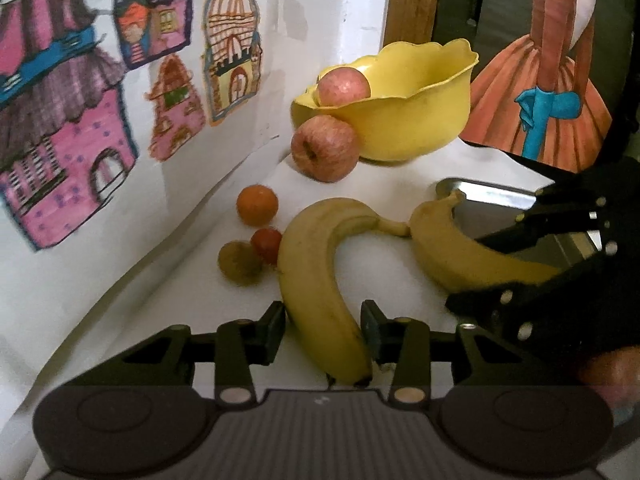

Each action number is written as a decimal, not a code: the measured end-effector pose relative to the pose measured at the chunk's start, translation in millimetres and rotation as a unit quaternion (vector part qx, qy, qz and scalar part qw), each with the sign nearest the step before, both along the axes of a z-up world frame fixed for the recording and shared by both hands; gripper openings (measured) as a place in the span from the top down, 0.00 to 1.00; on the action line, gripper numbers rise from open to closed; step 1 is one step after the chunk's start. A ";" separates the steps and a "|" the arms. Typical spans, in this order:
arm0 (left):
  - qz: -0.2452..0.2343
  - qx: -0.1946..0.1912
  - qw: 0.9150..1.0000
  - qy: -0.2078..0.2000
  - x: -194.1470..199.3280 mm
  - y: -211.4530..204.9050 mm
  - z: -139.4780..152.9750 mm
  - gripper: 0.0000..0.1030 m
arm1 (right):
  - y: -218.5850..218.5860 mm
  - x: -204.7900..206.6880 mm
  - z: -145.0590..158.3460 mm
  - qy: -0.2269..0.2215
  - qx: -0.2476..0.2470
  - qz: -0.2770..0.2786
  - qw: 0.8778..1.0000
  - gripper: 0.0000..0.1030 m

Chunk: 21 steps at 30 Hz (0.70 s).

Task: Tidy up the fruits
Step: 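Grasp the second yellow banana with the left gripper while the right holds its banana, then carry the banana in the right gripper over the metal tray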

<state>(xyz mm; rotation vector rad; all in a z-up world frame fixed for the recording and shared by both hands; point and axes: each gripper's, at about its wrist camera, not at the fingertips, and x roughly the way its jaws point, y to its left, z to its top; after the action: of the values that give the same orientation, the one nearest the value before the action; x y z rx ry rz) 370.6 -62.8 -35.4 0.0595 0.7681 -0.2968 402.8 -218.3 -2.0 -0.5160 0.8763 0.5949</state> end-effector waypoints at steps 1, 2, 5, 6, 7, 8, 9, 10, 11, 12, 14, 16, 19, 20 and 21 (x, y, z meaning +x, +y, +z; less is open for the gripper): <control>-0.002 0.001 1.000 0.002 -3.5 2.5 0.6 0.57 | -1.1 -0.9 0.8 0.000 0.001 0.002 1.000 0.56; -0.005 0.002 1.000 0.004 -7.3 5.2 1.3 0.57 | -1.4 -1.6 1.1 0.001 0.002 0.003 1.000 0.56; -0.011 0.003 1.000 0.005 -11.2 10.7 2.1 0.56 | -1.0 0.5 1.0 0.003 0.008 0.000 1.000 0.56; -0.012 0.001 1.000 0.004 -10.6 11.2 2.4 0.53 | -0.1 1.4 0.5 0.004 0.009 -0.003 1.000 0.55; -0.010 0.004 1.000 0.002 -9.1 10.8 2.9 0.52 | 0.9 2.8 -0.1 0.005 0.011 -0.007 1.000 0.54; -0.006 0.005 1.000 -0.002 -8.4 9.9 3.2 0.52 | 1.6 4.4 -1.4 0.006 0.011 -0.010 1.000 0.53; -0.003 0.006 1.000 -0.008 -7.2 9.4 3.9 0.50 | 2.1 5.3 -2.1 0.005 0.012 -0.011 1.000 0.52; -0.003 0.007 1.000 -0.013 -5.3 8.5 4.6 0.47 | 3.0 6.4 -2.9 0.005 0.011 -0.011 1.000 0.51; -0.003 0.006 1.000 -0.017 -2.7 7.6 5.1 0.45 | 3.3 7.0 -3.5 0.004 0.011 -0.013 1.000 0.50; -0.001 0.006 1.000 -0.020 0.5 6.8 5.3 0.43 | 3.6 8.0 -4.0 0.004 0.011 -0.014 1.000 0.49; 0.004 0.007 1.000 -0.020 7.6 4.3 4.0 0.42 | 4.3 10.4 -5.2 0.004 0.012 -0.015 1.000 0.47; 0.010 0.008 1.000 -0.016 15.5 1.5 1.6 0.43 | 5.2 12.6 -6.4 0.003 0.012 -0.017 1.000 0.46; 0.011 0.010 1.000 -0.005 24.1 -2.8 -3.7 0.46 | 6.2 15.1 -7.9 0.003 0.013 -0.018 1.000 0.44; 0.012 0.012 1.000 -0.008 23.9 -3.1 -4.8 0.48 | 6.4 15.3 -8.0 0.002 0.013 -0.019 1.000 0.44; 0.013 0.015 1.000 -0.010 24.1 -4.6 -5.2 0.53 | 7.0 15.5 -8.2 0.000 0.012 -0.020 1.000 0.44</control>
<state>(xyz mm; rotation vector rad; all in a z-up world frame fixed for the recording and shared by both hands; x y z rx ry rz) 394.6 -67.4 -40.6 0.0817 0.7524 -0.2602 418.2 -211.3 -10.2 -0.4756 0.8759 0.5693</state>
